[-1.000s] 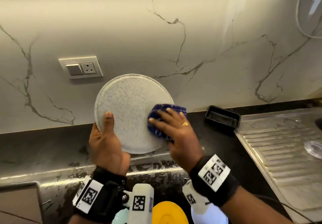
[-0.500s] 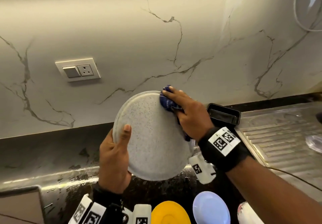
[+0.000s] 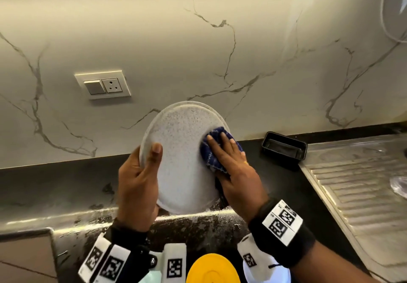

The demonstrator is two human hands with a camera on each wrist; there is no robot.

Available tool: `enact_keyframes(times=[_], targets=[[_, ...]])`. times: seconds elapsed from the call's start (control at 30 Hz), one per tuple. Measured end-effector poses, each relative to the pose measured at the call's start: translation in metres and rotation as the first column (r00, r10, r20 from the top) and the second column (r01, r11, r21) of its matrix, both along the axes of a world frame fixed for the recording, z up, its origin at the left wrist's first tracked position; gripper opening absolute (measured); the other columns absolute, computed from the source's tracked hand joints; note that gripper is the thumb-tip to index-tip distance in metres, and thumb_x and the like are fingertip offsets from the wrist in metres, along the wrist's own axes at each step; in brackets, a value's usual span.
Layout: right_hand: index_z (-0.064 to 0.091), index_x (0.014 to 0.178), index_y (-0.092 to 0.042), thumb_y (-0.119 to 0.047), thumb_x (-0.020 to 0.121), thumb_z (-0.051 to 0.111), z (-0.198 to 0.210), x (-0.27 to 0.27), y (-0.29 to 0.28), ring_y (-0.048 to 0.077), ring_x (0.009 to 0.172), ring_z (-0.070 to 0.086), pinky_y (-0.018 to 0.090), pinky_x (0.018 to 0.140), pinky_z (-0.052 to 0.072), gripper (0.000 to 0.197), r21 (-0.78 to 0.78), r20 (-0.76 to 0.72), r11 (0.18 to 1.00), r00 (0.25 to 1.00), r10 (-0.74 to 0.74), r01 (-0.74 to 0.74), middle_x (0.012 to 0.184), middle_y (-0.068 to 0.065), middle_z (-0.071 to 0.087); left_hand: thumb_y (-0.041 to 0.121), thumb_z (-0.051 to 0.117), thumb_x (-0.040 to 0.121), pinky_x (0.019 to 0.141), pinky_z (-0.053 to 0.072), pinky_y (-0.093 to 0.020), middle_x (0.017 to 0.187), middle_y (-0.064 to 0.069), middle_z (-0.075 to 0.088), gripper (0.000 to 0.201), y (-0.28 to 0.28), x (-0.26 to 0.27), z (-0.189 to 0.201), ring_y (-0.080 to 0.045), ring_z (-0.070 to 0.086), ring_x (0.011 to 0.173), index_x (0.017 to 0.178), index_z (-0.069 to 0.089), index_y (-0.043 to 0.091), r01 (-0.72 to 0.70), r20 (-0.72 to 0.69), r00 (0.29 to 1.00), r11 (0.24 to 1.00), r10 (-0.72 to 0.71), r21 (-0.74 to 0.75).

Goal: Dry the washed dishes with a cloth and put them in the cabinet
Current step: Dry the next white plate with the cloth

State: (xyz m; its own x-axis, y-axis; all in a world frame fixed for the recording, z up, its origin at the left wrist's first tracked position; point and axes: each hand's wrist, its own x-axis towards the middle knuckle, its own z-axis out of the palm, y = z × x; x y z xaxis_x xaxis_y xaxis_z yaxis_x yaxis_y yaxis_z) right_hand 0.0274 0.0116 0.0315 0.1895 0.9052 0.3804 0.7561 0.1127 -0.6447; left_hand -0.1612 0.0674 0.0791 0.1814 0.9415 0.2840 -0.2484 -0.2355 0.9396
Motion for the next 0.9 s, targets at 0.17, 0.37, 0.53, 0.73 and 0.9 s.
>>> enact_keyframes(times=[0.17,0.37,0.53,0.73,0.9], targets=[[0.028,0.153,-0.038,-0.024,0.098,0.045,0.026,-0.009,0.008,0.019,0.153,0.01,0.044,0.124,0.015,0.059,0.096,-0.095,0.995,0.994,0.049,-0.04,0.162,-0.01,0.023,0.037,0.064,0.097,0.089,0.059,-0.046,0.109,0.003,0.075,0.027,-0.003,0.01,-0.008,-0.019,0.072,0.102,0.119,0.068,0.022,0.14,-0.328,0.939,0.986,-0.104,0.089],[0.036,0.151,-0.035,-0.016,0.097,0.049,0.036,0.004,0.019,0.01,0.149,0.025,0.029,0.121,0.024,0.059,0.193,0.007,0.97,0.989,0.149,-0.147,0.158,-0.012,0.033,0.032,0.063,0.098,0.075,0.06,-0.038,0.098,0.011,0.073,0.011,-0.004,-0.002,-0.004,-0.014,0.07,0.091,0.109,0.066,0.036,0.136,-0.435,0.9,0.962,-0.02,0.237],[0.05,0.144,-0.034,-0.011,0.097,0.059,0.028,0.028,0.027,-0.002,0.131,0.047,0.029,0.113,0.039,0.053,0.083,-0.313,0.994,0.949,-0.047,0.076,0.144,-0.014,0.051,0.04,0.062,0.097,0.078,0.061,-0.038,0.102,0.015,0.071,0.01,-0.008,-0.005,-0.01,-0.011,0.069,0.094,0.107,0.063,0.04,0.143,-0.452,0.891,0.968,-0.035,0.207],[0.027,0.153,-0.03,-0.021,0.095,0.041,0.037,-0.016,0.007,0.025,0.153,0.011,0.05,0.124,0.01,0.061,0.165,0.162,0.961,0.967,0.198,-0.224,0.161,-0.01,0.026,0.03,0.06,0.097,0.076,0.056,-0.023,0.099,0.015,0.073,0.016,-0.003,-0.001,-0.015,-0.012,0.07,0.093,0.112,0.065,0.033,0.216,-0.489,0.87,0.943,-0.067,0.254],[0.046,0.146,-0.035,-0.011,0.094,0.053,0.036,0.011,0.017,0.003,0.142,0.037,0.035,0.119,0.032,0.058,0.182,-0.101,0.978,0.987,0.126,-0.106,0.151,-0.012,0.046,0.04,0.062,0.093,0.068,0.059,-0.032,0.094,0.01,0.072,0.015,-0.006,-0.007,-0.019,-0.015,0.07,0.086,0.106,0.067,0.035,0.15,-0.442,0.897,0.954,-0.02,0.261]])
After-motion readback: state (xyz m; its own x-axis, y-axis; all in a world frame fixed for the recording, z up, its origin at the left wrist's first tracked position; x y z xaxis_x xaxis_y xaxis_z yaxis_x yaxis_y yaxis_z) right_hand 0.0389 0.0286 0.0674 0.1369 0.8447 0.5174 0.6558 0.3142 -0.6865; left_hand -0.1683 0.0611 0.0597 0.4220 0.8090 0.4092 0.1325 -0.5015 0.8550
